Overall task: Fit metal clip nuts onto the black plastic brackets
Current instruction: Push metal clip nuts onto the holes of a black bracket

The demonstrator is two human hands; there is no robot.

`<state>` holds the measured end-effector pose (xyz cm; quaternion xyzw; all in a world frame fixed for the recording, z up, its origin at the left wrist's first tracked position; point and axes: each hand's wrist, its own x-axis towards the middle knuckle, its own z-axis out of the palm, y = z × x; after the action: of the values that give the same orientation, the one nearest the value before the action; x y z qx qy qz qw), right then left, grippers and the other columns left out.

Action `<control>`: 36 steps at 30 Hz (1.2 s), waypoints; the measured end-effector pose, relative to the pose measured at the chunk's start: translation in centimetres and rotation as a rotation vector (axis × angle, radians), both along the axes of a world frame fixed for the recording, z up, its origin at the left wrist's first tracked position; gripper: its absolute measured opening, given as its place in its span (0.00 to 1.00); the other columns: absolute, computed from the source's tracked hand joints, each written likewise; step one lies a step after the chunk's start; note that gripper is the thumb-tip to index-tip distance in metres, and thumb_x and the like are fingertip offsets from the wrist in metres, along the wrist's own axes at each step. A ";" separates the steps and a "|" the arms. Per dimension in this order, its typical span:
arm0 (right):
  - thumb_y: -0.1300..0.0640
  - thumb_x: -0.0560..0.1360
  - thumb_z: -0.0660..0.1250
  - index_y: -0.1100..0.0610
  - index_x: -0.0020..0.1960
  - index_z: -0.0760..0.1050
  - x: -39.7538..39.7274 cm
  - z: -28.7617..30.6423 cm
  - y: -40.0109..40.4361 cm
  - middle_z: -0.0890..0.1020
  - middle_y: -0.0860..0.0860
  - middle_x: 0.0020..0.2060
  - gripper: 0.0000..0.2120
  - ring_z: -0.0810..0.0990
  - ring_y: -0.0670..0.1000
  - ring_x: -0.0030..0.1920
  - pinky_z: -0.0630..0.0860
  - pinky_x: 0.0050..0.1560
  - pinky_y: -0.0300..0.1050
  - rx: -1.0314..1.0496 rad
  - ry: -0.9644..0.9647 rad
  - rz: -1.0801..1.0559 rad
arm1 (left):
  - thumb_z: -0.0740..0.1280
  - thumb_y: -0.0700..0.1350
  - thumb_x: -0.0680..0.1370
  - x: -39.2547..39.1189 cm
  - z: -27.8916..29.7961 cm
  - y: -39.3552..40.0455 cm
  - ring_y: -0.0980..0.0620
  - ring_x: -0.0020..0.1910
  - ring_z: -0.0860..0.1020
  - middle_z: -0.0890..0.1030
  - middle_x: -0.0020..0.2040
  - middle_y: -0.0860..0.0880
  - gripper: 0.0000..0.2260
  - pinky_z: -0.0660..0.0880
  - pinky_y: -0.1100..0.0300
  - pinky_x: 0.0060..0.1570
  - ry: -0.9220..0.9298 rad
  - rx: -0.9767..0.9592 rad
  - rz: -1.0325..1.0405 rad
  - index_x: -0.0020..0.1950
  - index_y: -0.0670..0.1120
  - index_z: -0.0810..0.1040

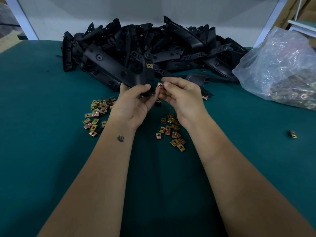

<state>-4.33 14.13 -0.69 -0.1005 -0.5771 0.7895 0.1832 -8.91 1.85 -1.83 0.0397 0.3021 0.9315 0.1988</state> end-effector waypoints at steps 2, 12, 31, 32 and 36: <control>0.69 0.78 0.65 0.63 0.49 0.80 0.1 0.1 0.0 0.84 0.55 0.38 0.06 0.84 0.49 0.40 0.80 0.43 0.40 -0.068 0.019 0.019 | 0.64 0.28 0.77 0.1 -0.1 0.0 0.45 0.44 0.84 0.80 0.53 0.41 0.14 0.81 0.56 0.44 0.028 -0.004 -0.015 0.55 0.45 0.72; 0.69 0.78 0.65 0.60 0.51 0.79 0.1 0.4 -0.1 0.83 0.53 0.37 0.07 0.80 0.48 0.36 0.78 0.38 0.38 -0.095 0.040 0.004 | 0.67 0.34 0.75 0.0 -0.3 -0.1 0.50 0.49 0.83 0.82 0.54 0.46 0.17 0.80 0.58 0.52 0.124 -0.140 -0.066 0.61 0.47 0.73; 0.69 0.75 0.68 0.59 0.55 0.77 -0.1 0.1 0.0 0.82 0.50 0.36 0.11 0.80 0.47 0.39 0.78 0.45 0.41 -0.021 0.070 0.068 | 0.64 0.32 0.77 0.0 -0.4 -0.2 0.52 0.46 0.83 0.85 0.49 0.50 0.17 0.80 0.60 0.48 0.165 -0.125 -0.126 0.61 0.50 0.73; 0.70 0.75 0.68 0.59 0.56 0.77 -0.1 0.1 0.1 0.82 0.50 0.36 0.12 0.80 0.47 0.40 0.78 0.46 0.41 -0.025 0.069 0.076 | 0.64 0.32 0.77 0.0 -0.4 -0.2 0.52 0.47 0.83 0.85 0.49 0.50 0.18 0.79 0.60 0.49 0.175 -0.151 -0.136 0.63 0.50 0.72; 0.70 0.74 0.69 0.57 0.57 0.76 -0.1 0.1 0.4 0.82 0.51 0.37 0.14 0.80 0.47 0.40 0.77 0.46 0.41 -0.016 0.055 0.099 | 0.64 0.33 0.78 0.2 -0.3 -0.3 0.52 0.51 0.83 0.84 0.52 0.51 0.22 0.79 0.59 0.50 0.208 -0.240 -0.167 0.69 0.50 0.69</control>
<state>-4.40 14.55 -0.64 -0.0516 -0.5697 0.8048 0.1587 -8.72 1.52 -2.08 0.1368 0.4254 0.8599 0.2467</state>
